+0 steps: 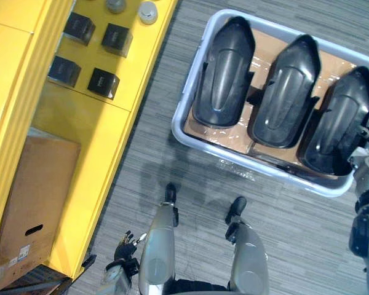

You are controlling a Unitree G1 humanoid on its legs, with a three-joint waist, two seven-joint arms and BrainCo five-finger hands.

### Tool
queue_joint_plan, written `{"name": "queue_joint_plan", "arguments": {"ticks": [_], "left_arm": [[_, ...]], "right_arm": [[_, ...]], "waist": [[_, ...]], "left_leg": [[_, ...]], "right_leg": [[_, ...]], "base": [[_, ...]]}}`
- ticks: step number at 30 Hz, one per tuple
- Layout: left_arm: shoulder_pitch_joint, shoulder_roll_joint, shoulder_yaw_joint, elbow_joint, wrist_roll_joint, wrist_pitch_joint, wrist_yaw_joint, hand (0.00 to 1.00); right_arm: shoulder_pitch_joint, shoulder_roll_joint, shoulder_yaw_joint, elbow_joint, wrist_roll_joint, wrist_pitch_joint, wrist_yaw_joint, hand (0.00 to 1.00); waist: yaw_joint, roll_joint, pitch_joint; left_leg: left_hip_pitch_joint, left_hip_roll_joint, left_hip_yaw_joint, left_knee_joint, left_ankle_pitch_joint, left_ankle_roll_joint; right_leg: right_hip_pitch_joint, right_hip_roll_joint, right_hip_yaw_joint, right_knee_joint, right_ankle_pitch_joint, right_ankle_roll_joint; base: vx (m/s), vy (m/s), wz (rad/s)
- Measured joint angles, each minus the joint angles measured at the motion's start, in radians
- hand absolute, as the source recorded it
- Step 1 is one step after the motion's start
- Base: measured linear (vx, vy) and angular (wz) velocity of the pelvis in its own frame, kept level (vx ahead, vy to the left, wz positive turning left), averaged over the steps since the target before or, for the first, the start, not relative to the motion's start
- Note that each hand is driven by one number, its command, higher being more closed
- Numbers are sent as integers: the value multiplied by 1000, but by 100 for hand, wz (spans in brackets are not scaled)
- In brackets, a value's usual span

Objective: Walk over and take plastic housings, then place them on the shelf

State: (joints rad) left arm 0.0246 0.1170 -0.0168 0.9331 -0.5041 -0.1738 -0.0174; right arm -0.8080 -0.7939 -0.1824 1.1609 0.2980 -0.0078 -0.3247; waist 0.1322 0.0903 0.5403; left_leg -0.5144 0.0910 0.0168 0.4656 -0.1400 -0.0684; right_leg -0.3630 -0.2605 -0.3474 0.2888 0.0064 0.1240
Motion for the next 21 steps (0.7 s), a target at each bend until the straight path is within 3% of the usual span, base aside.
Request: {"name": "queue_joint_plan", "arguments": {"ticks": [3, 4, 9, 14, 21], "left_arm": [[-3, -14, -7, 0, -10, -1, -1, 0], [-5, -16, -7, 8, -10, -2, -1, 0], [-13, -17, -33, 21, -39, -24, -6, 0], [-18, -21, -49, 34, -43, -37, -6, 0], [-22, -16, -74, 34, -46, -41, -7, 0]], "right_arm": [[-17, -11, 0, 23, -7, 32, -24, 0], [-31, -14, -1, 34, -31, 54, -43, 100], [-59, -18, -16, 110, -65, 165, -23, 100], [-63, -69, -47, 121, -113, 220, -27, 100], [-74, -87, -53, 120, -252, 335, -73, 100]], "waist": [[20, 21, 1], [24, 22, 1], [45, 32, 2], [47, 53, 2], [58, 56, 0]], "left_leg": [[-26, -6, -12, 3, 8, 0], [-36, -6, -19, 7, 11, -1], [-46, -17, -41, 12, 20, -2], [-52, -35, -57, -13, 37, -5], [-45, -31, -71, -39, 61, -14]], "right_leg": [[-21, -4, -8, 9, 0, 0], [-28, -5, -12, 15, -1, -1], [-33, -21, -33, 51, -20, 0], [-44, -38, -46, 69, -26, -1], [-56, -41, -58, 102, -52, -9]], "base": [[-51, 13, 16], [-31, -4, 9], [-36, -1, 14], [-31, 0, 13], [14, -31, 6]]}}
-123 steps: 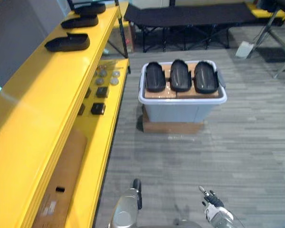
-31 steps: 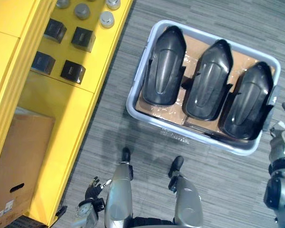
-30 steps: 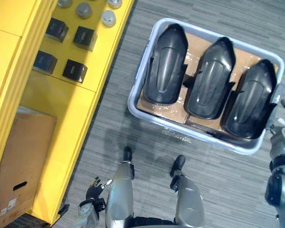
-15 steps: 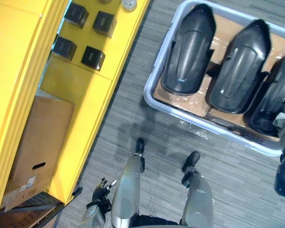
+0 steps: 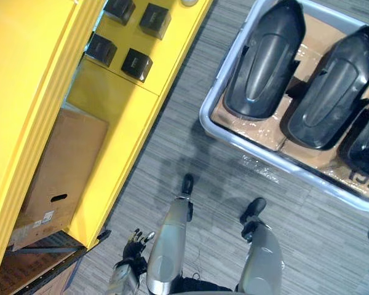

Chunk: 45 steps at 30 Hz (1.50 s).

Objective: Walk over and take plastic housings, then place them on the shelf

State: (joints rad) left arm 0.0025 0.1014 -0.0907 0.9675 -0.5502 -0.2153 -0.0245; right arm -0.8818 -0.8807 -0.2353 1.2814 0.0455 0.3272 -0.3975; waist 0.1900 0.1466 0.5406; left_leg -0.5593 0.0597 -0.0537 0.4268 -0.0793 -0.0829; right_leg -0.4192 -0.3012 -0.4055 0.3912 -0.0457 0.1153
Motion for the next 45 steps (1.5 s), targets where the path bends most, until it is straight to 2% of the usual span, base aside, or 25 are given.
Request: {"name": "queue_joint_plan", "arguments": {"ticks": [4, 7, 12, 14, 17, 19, 20, 21, 23, 24, 26, 29, 31, 33, 35, 36, 37, 39, 42, 43, 45], "left_arm": [[-1, 0, 0, -1, 0, -1, -7, 0], [-1, -1, 0, -5, -1, -4, -21, 0], [6, 0, 6, -32, -67, -27, -42, 0], [16, 1, 12, -94, -102, -40, -51, 0], [23, 10, 46, -200, -126, -43, -65, 0], [52, 29, 71, -316, -149, -42, -64, 0], [84, 47, 84, -405, -147, -39, -55, 0], [111, 63, 95, -492, -135, -26, -37, 0], [130, 75, 109, -609, -86, 7, 4, 0], [140, 86, 114, -688, -51, 37, 31, 0], [146, 91, 119, -801, -3, 89, 58, 0], [143, 87, 117, -962, 51, 154, 67, 0], [110, 86, 116, -1059, 49, 191, 58, 0], [75, 86, 108, -1104, 24, 215, 35, 0], [39, 86, 89, -1112, -19, 244, 4, 0], [10, 87, 67, -1112, -64, 275, -21, 0], [-5, 87, 56, -1111, -80, 288, -31, 0], [-65, 87, -23, -1100, -113, 320, -57, 0], [-140, 85, -92, -1056, -117, 328, -68, 0], [-153, 83, -98, -1041, -117, 329, -67, 0], [-178, 82, -119, -993, -116, 329, -63, 0]], "right_arm": [[-4, 9, -17, 1, -62, 26, -24, 100], [-7, 20, -28, 12, -103, 23, -55, 100], [-4, 60, -14, 24, -181, -29, -79, 100], [-2, 82, 24, 18, -192, -57, -79, 100], [66, 93, 64, -111, -223, -95, -80, 100], [126, 101, 70, -237, -232, -105, -77, 100], [171, 116, 70, -329, -257, -116, -77, 100], [220, 128, 69, -413, -268, -120, -77, 100], [294, 138, 66, -508, -282, -123, -75, 100], [326, 159, 57, -559, -289, -113, -63, 100], [378, 196, 34, -642, -294, -102, -60, 100], [437, 229, 9, -776, -316, -81, -46, 100], [470, 237, 1, -884, -356, -82, -36, 100], [474, 273, 4, -971, -398, -96, -35, 100], [481, 319, 18, -1042, -433, -143, -38, 100], [480, 344, 41, -1067, -474, -192, -46, 100], [480, 355, 56, -1079, -495, -218, -54, 100], [479, 382, 126, -1109, -575, -321, -90, 100], [463, 408, 182, -1122, -639, -467, -152, 100], [463, 416, 184, -1123, -652, -495, -165, 100], [461, 432, 216, -1125, -683, -585, -217, 100]], "waist": [[5, 0, 0], [10, 0, 0], [1, -1, 0], [-9, -13, 0], [-19, -45, -1], [-28, -86, -2], [-38, -118, -3], [-41, -146, -7], [-53, -178, -29], [-65, -203, -63], [-73, -228, -115], [-93, -237, -184], [-101, -223, -233], [-103, -214, -256], [-109, -207, -286], [-111, -204, -297], [-112, -202, -298], [-115, -202, -320], [-124, -201, -347], [-125, -201, -353], [-138, -196, -376]], "left_leg": [[3, 3, -11, 1, 1, -2], [14, 9, -9, 1, 1, -3], [66, 27, -8, 1, -4, -9], [92, 41, 0, 0, -8, -14], [157, 61, 14, -22, -13, -18], [211, 71, 35, -60, -8, -25], [255, 75, 47, -92, -2, -30], [303, 82, 64, -120, -1, -33], [354, 85, 69, -149, -1, -33], [374, 84, 81, -170, 1, -36], [406, 83, 101, -199, 2, -37], [468, 76, 119, -246, 1, -37], [509, 68, 126, -271, 1, -37], [544, 68, 150, -291, 1, -37], [565, 67, 161, -310, 1, -37], [581, 67, 171, -319, 2, -37], [591, 66, 175, -320, 2, -37], [613, 62, 191, -332, 2, -36], [617, 53, 204, -334, 5, -32], [619, 50, 205, -336, 6, -30], [632, 42, 206, -350, 12, -24]], "right_leg": [[1, 0, -7, 20, -16, -6], [12, 5, -7, 20, -18, -8], [74, 25, -7, -5, -16, -7], [107, 44, -5, -31, -11, -8], [169, 71, 2, -74, 0, -6], [210, 84, 9, -110, 9, -8], [244, 92, 18, -136, 17, -9], [282, 99, 22, -164, 28, -7], [331, 106, 22, -200, 33, -5], [348, 109, 21, -218, 36, -2], [372, 111, 25, -251, 43, 3], [429, 108, 23, -303, 57, 14], [464, 105, 23, -331, 69, 23], [490, 106, 26, -348, 77, 27], [497, 105, 29, -355, 80, 31], [503, 105, 35, -357, 83, 33], [512, 105, 39, -362, 88, 32], [527, 104, 51, -386, 106, 34], [527, 98, 55, -401, 125, 34], [527, 95, 56, -402, 125, 35], [532, 89, 58, -402, 129, 38]], "base": [[19, -30, 6], [5, -7, -2], [-15, -4, -4], [-29, -3, -15], [6, -22, -19], [52, -32, -22], [103, -41, -28], [131, -51, -28], [137, -41, -11], [143, -24, -7], [149, -5, -13], [132, 12, -7], [101, 31, -10], [55, 21, -17], [24, 14, -18], [12, 13, -16], [4, 23, -20], [-27, 35, -19], [-40, 39, -14], [-42, 33, -10], [-45, 30, -3]]}}
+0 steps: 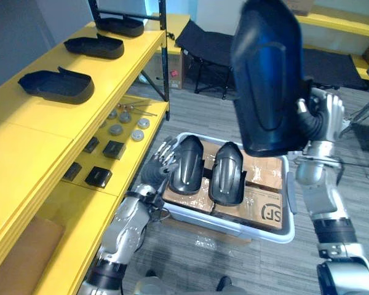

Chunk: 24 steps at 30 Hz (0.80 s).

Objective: Walk over and take plastic housings, then place them on the shelf

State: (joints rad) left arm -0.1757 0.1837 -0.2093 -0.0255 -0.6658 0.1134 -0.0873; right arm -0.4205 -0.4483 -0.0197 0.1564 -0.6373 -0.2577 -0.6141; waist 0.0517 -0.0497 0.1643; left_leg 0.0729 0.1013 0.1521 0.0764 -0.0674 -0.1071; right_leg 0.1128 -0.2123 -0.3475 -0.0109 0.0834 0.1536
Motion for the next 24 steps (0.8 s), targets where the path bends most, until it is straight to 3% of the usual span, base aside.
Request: {"name": "queue_joint_plan", "arguments": {"ticks": [3, 6, 15, 24], "left_arm": [[-4, -4, -18, 19, 1, 0, 6, 0], [-26, -7, -54, 19, 5, -2, 6, 0], [-62, -44, -131, 19, 14, -13, 44, 0], [-73, -40, -203, 49, 13, -114, 103, 0]], "right_arm": [[0, 20, 30, -32, -26, -88, -22, 100], [0, 44, 69, -38, -33, -137, -19, 100], [0, 131, 210, -6, -44, -127, 31, 100], [5, 170, 279, 148, -42, -58, 12, 100]], "waist": [[-15, 2, -8], [-15, 3, -17], [-13, 17, -30], [-13, 8, -50]], "left_leg": [[15, -11, 1, -6, 5, 5], [16, -24, 0, -38, 21, 8], [48, -33, -6, -142, 95, 8], [30, -35, -34, -136, 95, 8]], "right_leg": [[11, -9, 1, -2, 0, 0], [8, -15, -4, -3, 1, 0], [-8, -14, -11, -6, 7, -5], [2, -13, -33, -27, 11, -5]], "base": [[-53, 30, -1], [-91, 23, 6], [-20, -1, 3], [5, 2, 7]]}}
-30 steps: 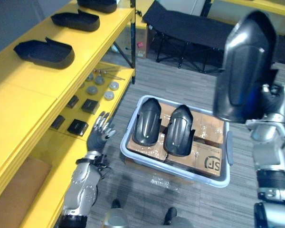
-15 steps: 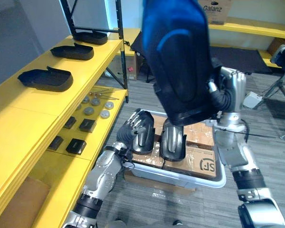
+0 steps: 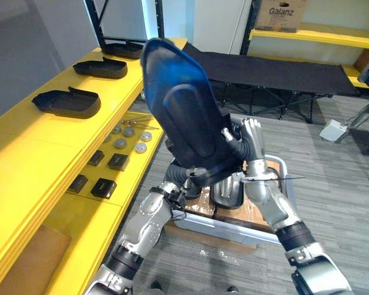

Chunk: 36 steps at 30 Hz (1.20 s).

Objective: Walk over and take plastic housings, then place them on the shelf

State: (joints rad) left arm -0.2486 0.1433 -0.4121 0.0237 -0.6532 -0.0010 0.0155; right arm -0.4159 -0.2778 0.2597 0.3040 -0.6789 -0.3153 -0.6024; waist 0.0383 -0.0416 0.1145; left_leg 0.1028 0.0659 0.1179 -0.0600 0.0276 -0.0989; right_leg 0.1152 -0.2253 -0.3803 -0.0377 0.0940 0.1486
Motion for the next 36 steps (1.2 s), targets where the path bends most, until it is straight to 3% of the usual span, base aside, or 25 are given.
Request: {"name": "queue_joint_plan", "arguments": {"ticks": [4, 5, 9, 21, 28, 33, 34, 36], "left_arm": [[0, 0, -21, -5, 5, -30, 87, 0], [0, 0, -25, -5, 6, -45, 119, 100], [-1, -2, -18, -6, 37, -79, 218, 100], [28, -36, 50, 6, 31, -96, 265, 100], [63, -35, 43, 43, -129, -134, 243, 100], [63, -32, 14, 76, -215, -174, 241, 100], [63, -32, 10, 76, -222, -179, 242, 100], [63, -32, 5, 76, -232, -185, 245, 100]], "right_arm": [[1, 3, 22, 19, 1, 2, -37, 100], [3, 5, 26, 20, 1, 2, -44, 100], [27, 18, 34, 20, 1, -13, -55, 100], [73, 67, 100, 20, 54, -34, -77, 100], [99, 76, 148, 19, 116, -23, -78, 100], [98, 76, 169, 15, 147, 9, -80, 100], [97, 76, 172, 12, 157, 11, -81, 0], [97, 76, 172, 8, 159, 15, -81, 0]], "waist": [[4, -9, -17], [4, -13, -19], [4, -27, -28], [7, -45, -40], [8, -47, -41], [6, -47, -41], [5, -47, -41], [4, -47, -41]], "left_leg": [[2, 0, -3, 1, 0, 0], [2, 0, -3, 1, 0, 0], [3, 2, -3, 2, -1, 0], [5, 8, -1, 1, -1, -1], [6, 11, 0, 1, -1, -1], [7, 13, 5, 1, -2, -2], [8, 16, 7, 1, -2, -3], [9, 18, 9, 1, -3, -5]], "right_leg": [[10, 2, -5, -8, 0, 0], [10, 2, -4, -8, 0, 0], [11, 3, -3, -8, 0, 0], [12, 8, -3, -11, 0, -2], [12, 8, -2, -12, 0, -2], [21, 15, -1, -39, 14, -9], [21, 17, 1, -42, 15, -10], [21, 19, 2, -42, 15, -10]], "base": [[3, 1, 6], [0, 0, 0], [-8, 2, 0], [-5, 2, 0], [0, 0, 0], [-2, 1, -1], [-12, 6, -4], [-4, 3, -6]]}}
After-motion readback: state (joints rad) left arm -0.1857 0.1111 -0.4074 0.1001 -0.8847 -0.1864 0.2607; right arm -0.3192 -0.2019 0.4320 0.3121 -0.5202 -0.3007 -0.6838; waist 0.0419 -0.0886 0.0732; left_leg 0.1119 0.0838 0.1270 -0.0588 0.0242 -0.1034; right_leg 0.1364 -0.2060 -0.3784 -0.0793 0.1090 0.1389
